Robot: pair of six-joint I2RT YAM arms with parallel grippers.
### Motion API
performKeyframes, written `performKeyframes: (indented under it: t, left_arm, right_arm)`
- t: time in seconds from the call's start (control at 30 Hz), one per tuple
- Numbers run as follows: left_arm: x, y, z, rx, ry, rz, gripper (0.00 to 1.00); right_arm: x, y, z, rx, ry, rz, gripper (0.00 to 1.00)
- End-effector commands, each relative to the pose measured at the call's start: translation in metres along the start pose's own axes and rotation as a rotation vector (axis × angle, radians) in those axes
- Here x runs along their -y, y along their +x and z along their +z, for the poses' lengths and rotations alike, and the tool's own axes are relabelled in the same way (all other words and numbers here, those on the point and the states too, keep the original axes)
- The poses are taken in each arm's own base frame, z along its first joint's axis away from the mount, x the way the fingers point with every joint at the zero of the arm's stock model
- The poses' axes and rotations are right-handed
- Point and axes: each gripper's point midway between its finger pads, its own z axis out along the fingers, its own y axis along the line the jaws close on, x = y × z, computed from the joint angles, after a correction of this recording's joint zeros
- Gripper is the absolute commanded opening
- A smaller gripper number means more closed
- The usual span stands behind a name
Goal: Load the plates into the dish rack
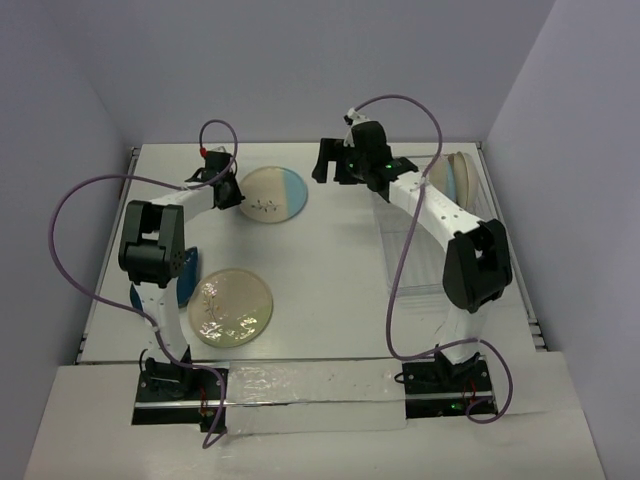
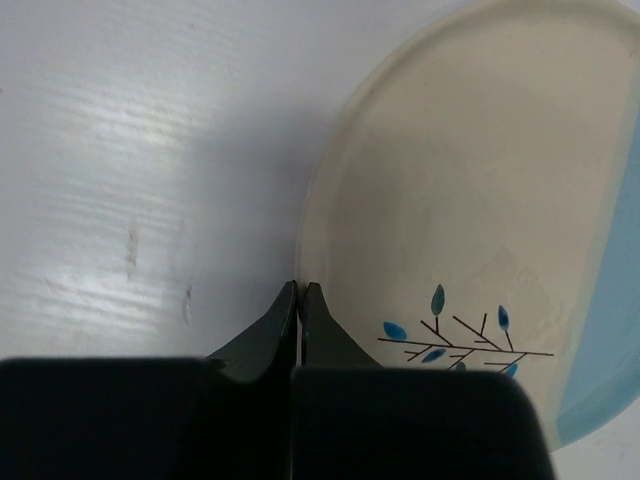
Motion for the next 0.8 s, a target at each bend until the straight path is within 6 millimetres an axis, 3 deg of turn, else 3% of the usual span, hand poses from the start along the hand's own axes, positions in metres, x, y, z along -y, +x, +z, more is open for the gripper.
performKeyframes:
  t: [0.0,0.07,0.13,0.33,0.77]
  left_arm:
    - [-0.008,0.037,-0.019,-0.095,-0.018,0.044,0.0]
    - [-0.007,0.033,-0.026,-0.07,-0.021,0.057,0.0]
    - [-0.006,0.033,-0.028,-0.063,-0.028,0.061,0.0]
    - [-0.001,0.034,-0.026,-0.067,0.0,0.07,0.0]
    - [0.006,0.039,-0.02,-0.074,0.049,0.079,0.0]
  right_arm:
    - [-0.011,-0.015,0.028,0.044,0.006,0.037,1.0]
    - [-0.007,-0.004,0.048,0.016,0.019,0.058,1.0]
    - [-0.008,-0.006,0.059,0.019,0.025,0.079,1.0]
    - [-0.006,0.026,0.102,-0.067,0.04,0.137,1.0]
    - [-0.011,0.064,0.145,-0.185,0.038,0.303,1.0]
